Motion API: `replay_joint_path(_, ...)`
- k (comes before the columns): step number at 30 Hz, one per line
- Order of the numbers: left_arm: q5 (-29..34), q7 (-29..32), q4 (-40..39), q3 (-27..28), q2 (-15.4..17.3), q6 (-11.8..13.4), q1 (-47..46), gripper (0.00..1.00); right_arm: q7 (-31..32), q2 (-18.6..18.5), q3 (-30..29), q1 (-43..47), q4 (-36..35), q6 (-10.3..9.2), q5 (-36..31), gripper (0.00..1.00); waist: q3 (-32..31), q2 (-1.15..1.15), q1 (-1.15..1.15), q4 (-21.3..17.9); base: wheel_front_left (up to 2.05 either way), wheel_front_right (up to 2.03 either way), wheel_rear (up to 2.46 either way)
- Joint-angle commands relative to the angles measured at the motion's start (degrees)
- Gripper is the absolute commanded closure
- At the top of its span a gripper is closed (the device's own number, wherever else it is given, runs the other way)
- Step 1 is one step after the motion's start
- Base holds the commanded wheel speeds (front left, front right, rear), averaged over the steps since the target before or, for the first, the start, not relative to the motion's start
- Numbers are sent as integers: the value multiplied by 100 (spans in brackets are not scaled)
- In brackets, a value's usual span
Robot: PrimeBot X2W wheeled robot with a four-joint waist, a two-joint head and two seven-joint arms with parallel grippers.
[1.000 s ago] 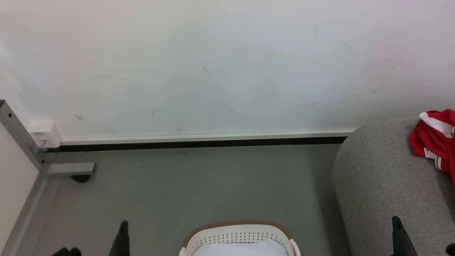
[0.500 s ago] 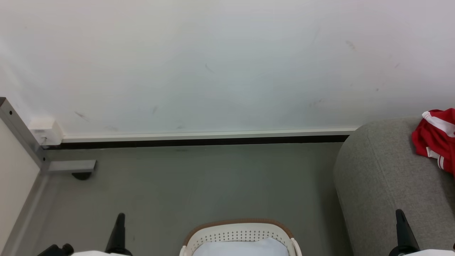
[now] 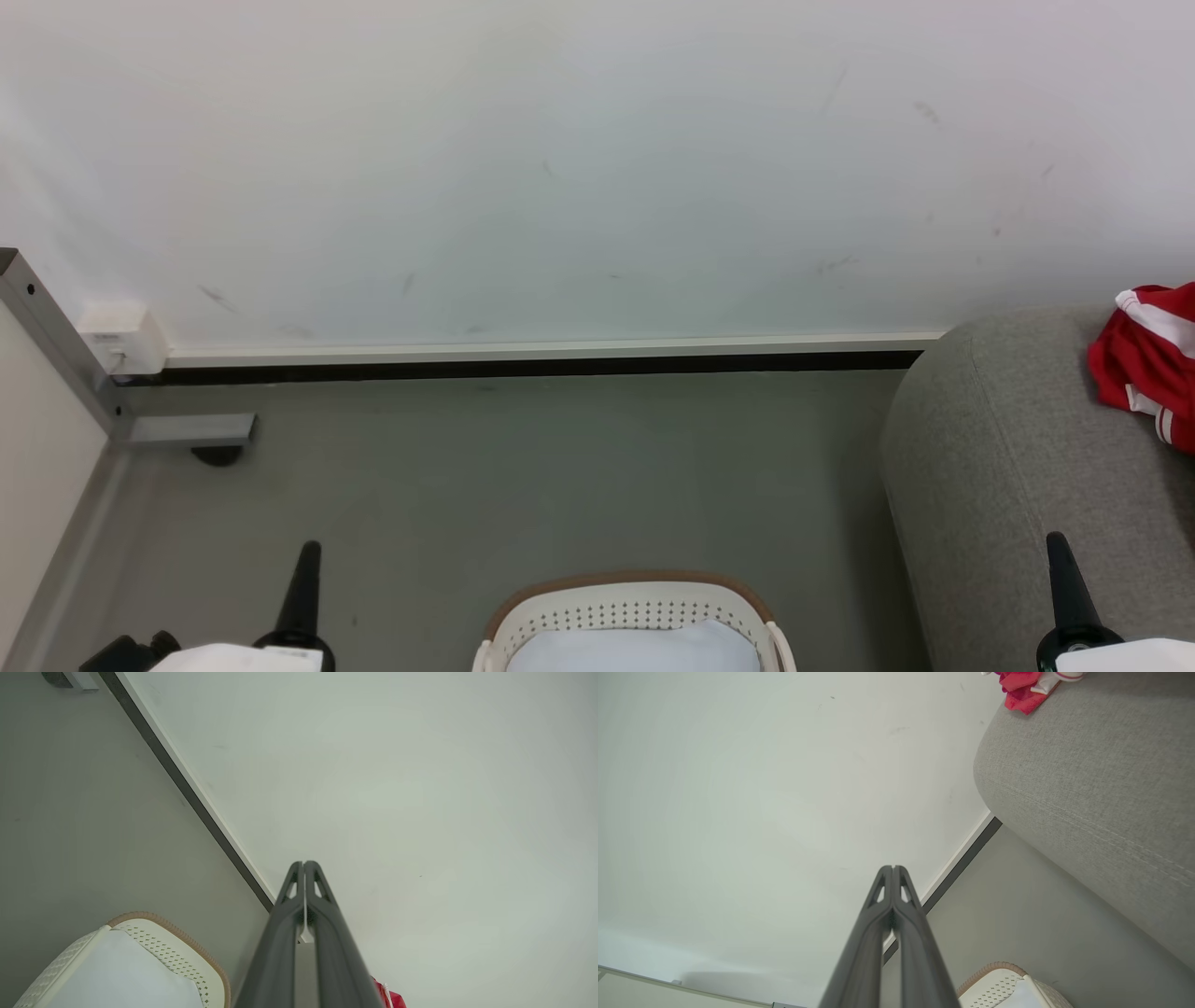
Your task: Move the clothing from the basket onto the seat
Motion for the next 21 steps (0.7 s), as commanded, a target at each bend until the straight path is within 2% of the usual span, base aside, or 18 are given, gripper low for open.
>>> replay_joint_path(1, -226, 51, -66, 44, 22, -23, -119, 100, 40, -57, -30, -142, -65, -8, 205, 100, 7, 0, -1, 5, 0, 0, 0)
replay_joint_path(21, -1202, 312, -155, 197, 18, -39, -241, 100, 264, -93, -72, -250, -133, -9, 1231, 100, 67, 0, -1, 43, 0, 0, 0)
